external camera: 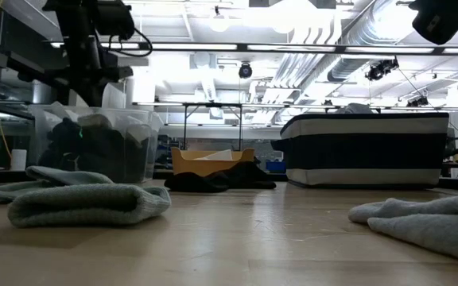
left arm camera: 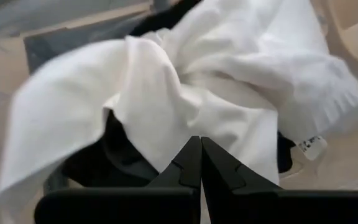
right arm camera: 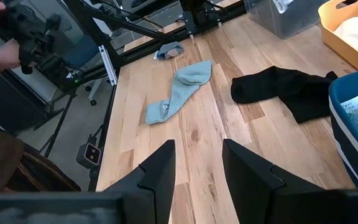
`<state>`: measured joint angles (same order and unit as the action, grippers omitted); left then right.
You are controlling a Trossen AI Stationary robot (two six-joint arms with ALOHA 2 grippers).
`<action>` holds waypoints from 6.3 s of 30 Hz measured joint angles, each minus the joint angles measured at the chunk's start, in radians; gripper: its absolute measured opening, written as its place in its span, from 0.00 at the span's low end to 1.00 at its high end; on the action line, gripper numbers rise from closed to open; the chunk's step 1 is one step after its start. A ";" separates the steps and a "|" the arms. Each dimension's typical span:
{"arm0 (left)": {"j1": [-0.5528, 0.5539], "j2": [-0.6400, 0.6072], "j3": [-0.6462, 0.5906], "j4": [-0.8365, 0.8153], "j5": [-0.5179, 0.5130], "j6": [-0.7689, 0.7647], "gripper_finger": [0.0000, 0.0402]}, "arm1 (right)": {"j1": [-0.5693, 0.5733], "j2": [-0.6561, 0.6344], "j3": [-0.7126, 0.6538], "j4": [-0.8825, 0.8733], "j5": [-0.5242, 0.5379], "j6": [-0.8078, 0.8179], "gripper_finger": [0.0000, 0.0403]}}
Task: Pick & Place Cloths
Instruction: Put the white underwear into the transparent bin, then put the black sock into the yellow bin
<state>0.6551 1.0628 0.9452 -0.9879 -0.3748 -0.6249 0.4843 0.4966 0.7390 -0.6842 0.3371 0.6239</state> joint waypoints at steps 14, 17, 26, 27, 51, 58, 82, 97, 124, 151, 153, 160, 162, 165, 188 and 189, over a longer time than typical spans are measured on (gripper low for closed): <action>0.114 -0.007 0.090 -0.233 -0.219 -0.079 0.00 | 0.000 0.000 0.000 0.000 0.000 0.000 0.31; 0.133 -0.006 0.090 -0.244 -0.250 -0.087 0.00 | 0.000 0.000 0.000 0.000 0.000 0.000 0.31; 0.170 0.043 0.002 -0.178 -0.237 -0.083 0.00 | 0.000 0.000 0.000 0.000 0.000 0.000 0.31; 0.170 0.048 -0.011 -0.160 -0.231 -0.082 0.00 | 0.000 0.000 0.000 0.000 0.000 0.000 0.31; 0.051 0.006 0.065 -0.050 -0.168 -0.028 0.00 | 0.000 0.000 0.000 0.000 0.000 0.000 0.31; -0.157 0.035 0.082 0.168 -0.014 0.268 0.00 | 0.000 0.000 0.000 0.000 0.000 0.000 0.31; -0.417 0.427 0.082 0.535 0.455 0.750 0.23 | 0.000 0.000 0.000 0.000 0.000 0.000 0.31; -0.487 0.606 0.082 0.722 0.502 0.818 0.58 | 0.000 0.000 0.000 0.000 0.000 0.000 0.31; -0.451 0.836 0.153 0.858 0.326 0.849 0.70 | 0.000 0.000 0.000 0.000 0.000 0.000 0.31; -0.437 0.678 0.128 0.705 0.377 0.725 0.01 | 0.000 0.000 0.000 0.000 0.000 0.000 0.31; -0.422 0.637 0.149 0.693 0.361 0.725 0.01 | 0.000 0.000 0.000 0.000 0.000 0.000 0.31; -0.389 0.541 0.251 0.602 0.309 0.751 0.00 | 0.000 0.000 0.000 0.001 0.000 0.000 0.31; -0.376 0.528 0.288 0.563 0.283 0.760 0.00 | 0.000 0.000 0.000 0.001 0.000 0.000 0.31; -0.357 0.523 0.358 0.512 0.264 0.778 0.00 | 0.000 0.000 0.000 0.001 0.000 0.000 0.31; -0.310 0.516 0.734 0.285 0.030 0.824 0.00 | 0.000 0.000 0.000 0.000 0.000 0.000 0.31; -0.299 0.516 0.738 0.273 0.007 0.817 0.00 | 0.000 0.000 0.000 0.000 0.000 0.000 0.31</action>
<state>0.3562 1.5791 1.6837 -0.7147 -0.3675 0.1919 0.4843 0.4965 0.7387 -0.6838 0.3374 0.6239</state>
